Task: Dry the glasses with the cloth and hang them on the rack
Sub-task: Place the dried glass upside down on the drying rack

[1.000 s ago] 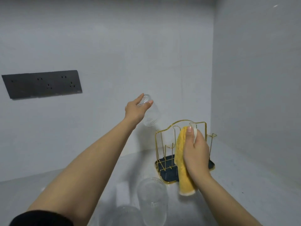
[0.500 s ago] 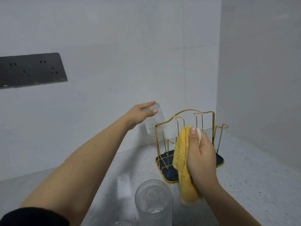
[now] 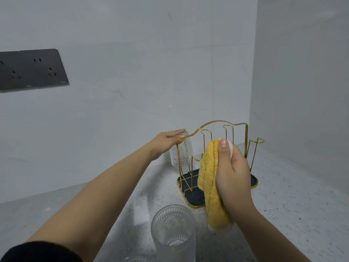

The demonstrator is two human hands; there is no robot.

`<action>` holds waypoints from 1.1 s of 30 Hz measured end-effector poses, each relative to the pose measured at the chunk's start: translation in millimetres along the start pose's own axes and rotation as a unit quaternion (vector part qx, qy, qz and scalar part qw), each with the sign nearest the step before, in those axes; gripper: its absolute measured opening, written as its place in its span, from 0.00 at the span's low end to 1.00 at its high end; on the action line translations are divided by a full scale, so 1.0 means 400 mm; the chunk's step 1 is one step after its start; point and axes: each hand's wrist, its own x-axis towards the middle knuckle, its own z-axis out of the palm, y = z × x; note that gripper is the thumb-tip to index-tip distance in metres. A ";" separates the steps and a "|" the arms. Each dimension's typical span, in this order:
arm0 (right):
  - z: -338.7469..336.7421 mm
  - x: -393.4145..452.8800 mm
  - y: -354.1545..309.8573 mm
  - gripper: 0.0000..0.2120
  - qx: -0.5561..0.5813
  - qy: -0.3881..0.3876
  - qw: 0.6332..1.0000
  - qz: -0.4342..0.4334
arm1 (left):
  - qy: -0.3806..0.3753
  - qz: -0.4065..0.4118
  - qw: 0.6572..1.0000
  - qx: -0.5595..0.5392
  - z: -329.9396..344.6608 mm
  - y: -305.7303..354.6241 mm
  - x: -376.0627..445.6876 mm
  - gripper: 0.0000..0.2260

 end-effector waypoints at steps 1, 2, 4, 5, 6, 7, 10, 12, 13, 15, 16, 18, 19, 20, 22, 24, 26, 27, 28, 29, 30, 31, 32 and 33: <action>0.000 0.000 -0.002 0.21 0.003 0.000 1.000 0.002 | 0.000 -0.001 1.000 -0.007 0.000 -0.003 0.000 0.20; 0.000 0.001 -0.002 0.21 0.004 -0.001 1.000 0.002 | -0.002 -0.002 1.000 -0.012 0.002 -0.005 0.001 0.19; 0.000 0.000 -0.003 0.22 0.005 -0.003 1.000 0.000 | -0.005 -0.004 1.000 -0.020 0.003 -0.006 0.002 0.19; 0.000 0.000 -0.003 0.22 0.004 -0.004 1.000 0.001 | -0.006 -0.005 1.000 -0.025 0.004 -0.006 0.002 0.20; 0.001 0.000 -0.002 0.22 0.004 -0.005 1.000 0.001 | -0.006 -0.005 0.999 -0.031 0.006 -0.005 0.002 0.20; 0.002 -0.001 -0.002 0.22 0.005 -0.006 1.000 0.000 | -0.005 -0.005 0.999 -0.036 0.008 -0.006 0.001 0.20; 0.004 -0.002 -0.001 0.24 0.010 -0.007 1.000 -0.004 | -0.002 -0.007 0.999 -0.034 0.014 -0.006 0.000 0.21; 0.005 -0.004 -0.001 0.23 0.013 -0.007 1.000 -0.003 | 0.000 -0.012 0.999 -0.031 0.014 -0.007 0.001 0.20; 0.004 -0.004 0.000 0.22 0.015 -0.007 1.000 -0.003 | 0.001 -0.014 0.999 -0.029 0.013 -0.008 0.001 0.20; 0.004 -0.006 0.001 0.22 0.013 -0.009 1.000 -0.006 | 0.003 -0.018 1.000 -0.026 0.012 -0.006 0.000 0.20; 0.004 -0.006 0.002 0.21 0.014 -0.010 1.000 -0.008 | 0.004 -0.020 0.999 -0.025 0.012 -0.004 -0.001 0.21; 0.003 -0.009 0.005 0.21 0.018 -0.009 1.000 -0.009 | 0.007 -0.024 0.999 -0.021 0.011 0.002 -0.005 0.22; 0.002 -0.011 0.007 0.20 0.018 -0.008 1.000 -0.009 | 0.009 -0.027 0.999 -0.020 0.010 0.006 -0.010 0.22; 0.001 -0.013 0.009 0.19 0.016 -0.005 1.000 -0.008 | 0.013 -0.029 0.999 -0.021 0.008 0.014 -0.014 0.22; 0.000 -0.021 0.012 0.19 0.010 0.003 1.000 -0.003 | 0.027 -0.032 0.999 -0.028 -0.002 0.032 -0.028 0.23; -0.004 -0.031 0.015 0.19 0.001 0.012 1.000 -0.003 | 0.047 -0.039 0.998 -0.031 -0.014 0.054 -0.048 0.23; -0.011 -0.045 0.012 0.18 -0.011 0.018 1.000 -0.009 | 0.068 -0.044 0.996 -0.031 -0.026 0.076 -0.084 0.23; -0.016 -0.052 0.010 0.18 -0.018 0.020 1.000 -0.012 | 0.077 -0.044 0.995 -0.032 -0.029 0.086 -0.107 0.23; -0.022 -0.060 0.009 0.18 -0.026 0.020 0.999 -0.014 | 0.085 -0.042 0.995 -0.030 -0.030 0.095 -0.134 0.22; -0.027 -0.066 0.009 0.18 -0.033 0.020 0.999 -0.016 | 0.090 -0.038 0.995 -0.024 -0.030 0.103 -0.162 0.21; -0.033 -0.075 0.008 0.17 -0.039 0.017 0.999 -0.017 | 0.092 -0.034 0.995 -0.018 -0.027 0.111 -0.194 0.19; -0.042 -0.091 0.005 0.17 -0.048 0.012 0.999 -0.017 | 0.090 -0.033 0.995 -0.012 -0.022 0.118 -0.235 0.17; -0.049 -0.102 0.003 0.18 -0.057 0.008 0.998 -0.016 | 0.080 -0.034 0.996 -0.005 -0.015 0.122 -0.273 0.14; -0.059 -0.123 -0.003 0.18 -0.064 0.005 0.998 -0.012 | 0.058 -0.043 0.997 0.007 -0.007 0.126 -0.319 0.12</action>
